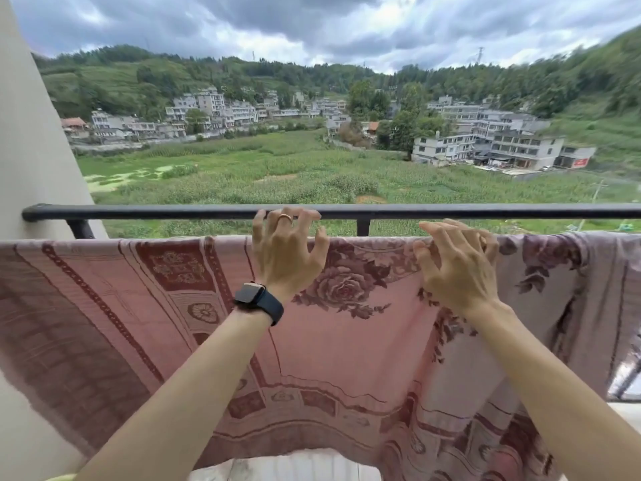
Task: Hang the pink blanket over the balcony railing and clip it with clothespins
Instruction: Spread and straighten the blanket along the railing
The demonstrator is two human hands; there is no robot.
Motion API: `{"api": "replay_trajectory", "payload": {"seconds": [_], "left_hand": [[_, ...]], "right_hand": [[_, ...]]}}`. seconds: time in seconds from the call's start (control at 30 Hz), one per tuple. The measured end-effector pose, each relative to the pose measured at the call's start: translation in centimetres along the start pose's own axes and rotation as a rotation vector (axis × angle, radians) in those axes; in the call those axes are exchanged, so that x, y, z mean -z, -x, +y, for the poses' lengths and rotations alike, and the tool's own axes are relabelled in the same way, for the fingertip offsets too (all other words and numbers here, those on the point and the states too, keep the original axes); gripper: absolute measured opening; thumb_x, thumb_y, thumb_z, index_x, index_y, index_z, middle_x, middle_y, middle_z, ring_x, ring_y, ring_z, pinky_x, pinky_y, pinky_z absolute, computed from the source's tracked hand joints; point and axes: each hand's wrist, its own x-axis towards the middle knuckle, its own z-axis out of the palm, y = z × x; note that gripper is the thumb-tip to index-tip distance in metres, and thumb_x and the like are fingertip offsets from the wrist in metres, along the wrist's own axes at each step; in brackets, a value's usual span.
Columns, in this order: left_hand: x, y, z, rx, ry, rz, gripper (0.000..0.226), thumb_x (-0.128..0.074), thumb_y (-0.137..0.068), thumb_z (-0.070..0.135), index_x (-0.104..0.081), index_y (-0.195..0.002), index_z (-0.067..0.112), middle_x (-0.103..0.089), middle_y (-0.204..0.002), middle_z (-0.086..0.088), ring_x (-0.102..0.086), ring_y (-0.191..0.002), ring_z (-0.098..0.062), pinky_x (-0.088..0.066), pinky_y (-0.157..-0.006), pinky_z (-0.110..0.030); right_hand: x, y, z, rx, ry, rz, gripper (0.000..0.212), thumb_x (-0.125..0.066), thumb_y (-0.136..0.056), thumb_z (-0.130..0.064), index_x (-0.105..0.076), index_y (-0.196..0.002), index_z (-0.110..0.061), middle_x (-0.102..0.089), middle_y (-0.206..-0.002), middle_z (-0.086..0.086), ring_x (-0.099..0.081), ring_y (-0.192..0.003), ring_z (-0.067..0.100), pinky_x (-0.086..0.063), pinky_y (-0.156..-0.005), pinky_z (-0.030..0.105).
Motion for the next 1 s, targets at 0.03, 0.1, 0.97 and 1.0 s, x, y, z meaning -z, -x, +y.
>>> {"api": "replay_trajectory", "payload": {"seconds": [0.03, 0.1, 0.97, 1.0], "left_hand": [[-1.0, 0.0, 1.7, -0.051, -0.027, -0.036, 0.041, -0.04, -0.091, 0.047, -0.067, -0.113, 0.024, -0.069, -0.111, -0.002, -0.058, -0.108, -0.021, -0.025, -0.111, -0.047], [-3.1, 0.2, 5.1, -0.083, -0.086, -0.093, 0.041, -0.039, -0.093, 0.047, -0.067, -0.111, 0.024, -0.07, -0.11, -0.003, -0.061, -0.104, -0.023, -0.028, -0.108, -0.047], [-6.4, 1.6, 2.8, -0.17, -0.108, -0.166, 0.039, -0.038, -0.097, 0.048, -0.067, -0.105, 0.023, -0.072, -0.097, -0.003, -0.062, -0.089, -0.023, -0.034, -0.088, -0.04], [-6.4, 2.0, 2.5, -0.173, -0.123, -0.15, 0.039, -0.037, -0.097, 0.049, -0.066, -0.102, 0.023, -0.071, -0.093, -0.002, -0.061, -0.087, -0.023, -0.034, -0.084, -0.039]], "right_hand": [[-0.3, -0.5, 0.5, -0.033, 0.009, 0.008, 0.045, -0.034, -0.097, -0.052, -0.052, -0.133, -0.031, -0.058, -0.137, -0.003, -0.041, -0.135, 0.017, -0.015, -0.115, 0.051], [-0.2, -1.4, 2.9, -0.089, 0.037, -0.021, 0.05, -0.023, -0.1, -0.057, -0.053, -0.13, -0.031, -0.058, -0.137, -0.002, -0.041, -0.135, 0.02, -0.01, -0.115, 0.052], [-3.6, -0.7, 1.5, -0.065, -0.005, -0.029, 0.049, -0.018, -0.099, -0.057, -0.058, -0.114, -0.033, -0.062, -0.115, 0.0, -0.049, -0.114, 0.024, -0.025, -0.107, 0.051], [-3.1, -0.5, 2.6, -0.054, 0.045, -0.022, 0.051, -0.017, -0.1, -0.058, -0.06, -0.11, -0.032, -0.064, -0.109, 0.001, -0.051, -0.109, 0.025, -0.025, -0.105, 0.048]]}}
